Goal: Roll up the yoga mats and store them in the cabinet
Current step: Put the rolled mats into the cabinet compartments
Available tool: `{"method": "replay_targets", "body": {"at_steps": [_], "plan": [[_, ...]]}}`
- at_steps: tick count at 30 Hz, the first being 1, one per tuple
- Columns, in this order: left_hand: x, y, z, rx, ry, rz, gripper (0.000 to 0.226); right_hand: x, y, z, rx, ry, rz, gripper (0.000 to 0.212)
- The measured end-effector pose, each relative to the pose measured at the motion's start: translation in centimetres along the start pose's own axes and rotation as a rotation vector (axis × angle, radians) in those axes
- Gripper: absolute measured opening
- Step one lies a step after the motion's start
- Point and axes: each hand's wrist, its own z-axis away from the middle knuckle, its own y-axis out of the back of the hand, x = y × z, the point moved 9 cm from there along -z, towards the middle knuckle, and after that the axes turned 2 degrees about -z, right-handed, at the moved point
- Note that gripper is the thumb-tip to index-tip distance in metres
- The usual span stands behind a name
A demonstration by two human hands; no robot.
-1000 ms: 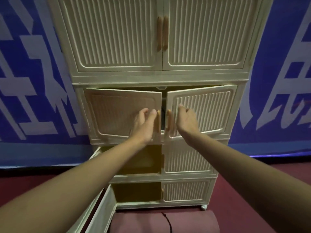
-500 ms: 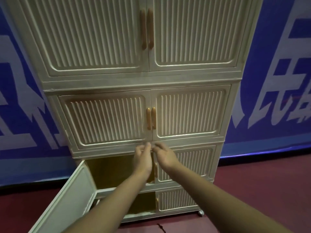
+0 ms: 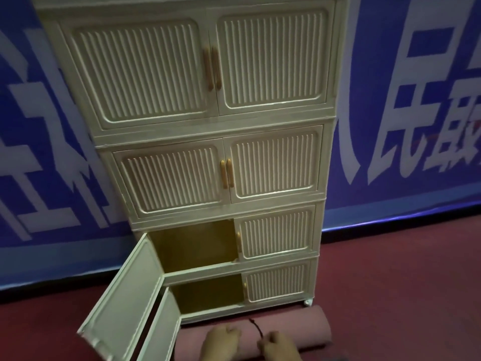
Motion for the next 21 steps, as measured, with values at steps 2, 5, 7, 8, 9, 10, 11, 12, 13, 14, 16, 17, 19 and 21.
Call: {"method": "replay_targets", "body": {"at_steps": [2,5,7,8,9,10,11,12,13,14,16,17,19,21], "plan": [[2.1,1.3,1.4,-0.012,-0.1,-0.079,0.026,-0.7,0.9,1.2,0.047,0.001,-0.048,0.021],[4.4,0.7,4.2,-0.101,-0.235,-0.237,0.023,-0.3,2.7,3.3,0.129,0.03,-0.078,0.021],[5.6,-0.1,6.9,-0.201,-0.305,-0.361,0.013,-0.2,3.0,4.4,0.119,0.032,-0.06,0.019],[5.6,-0.3,7.7,-0.236,-0.321,-0.398,0.012,0.0,2.9,4.9,0.107,0.036,-0.067,0.02],[5.5,-0.2,8.3,-0.247,-0.321,-0.428,0.014,0.1,2.8,5.3,0.103,0.034,-0.073,0.022],[5.1,0.0,8.6,-0.24,-0.314,-0.449,0.015,0.1,2.6,5.7,0.097,0.035,-0.072,0.022],[4.6,0.2,9.0,-0.226,-0.31,-0.468,0.015,0.2,2.3,6.0,0.095,0.038,-0.06,0.022],[4.1,0.2,9.2,-0.216,-0.31,-0.487,0.015,0.4,1.9,6.1,0.088,0.039,-0.042,0.021],[3.6,0.2,9.4,-0.209,-0.314,-0.516,0.016,0.3,1.5,6.3,0.077,0.038,-0.028,0.02],[3.2,0.2,9.3,-0.204,-0.321,-0.559,0.018,0.2,0.9,6.2,0.058,0.032,-0.029,0.019],[2.4,0.5,8.6,-0.186,-0.341,-0.674,0.026,-0.4,0.0,6.1,0.004,-0.001,-0.059,0.018],[1.9,0.7,8.0,-0.178,-0.337,-0.715,0.03,-0.8,-0.2,5.8,-0.018,-0.031,-0.091,0.015],[0.4,0.9,6.7,-0.203,-0.297,-0.723,0.035,-1.1,-0.1,5.5,-0.03,-0.148,-0.173,0.008],[-0.5,0.8,6.1,-0.242,-0.265,-0.678,0.038,-1.4,1.1,5.0,0.008,-0.223,-0.189,0.014]]}}
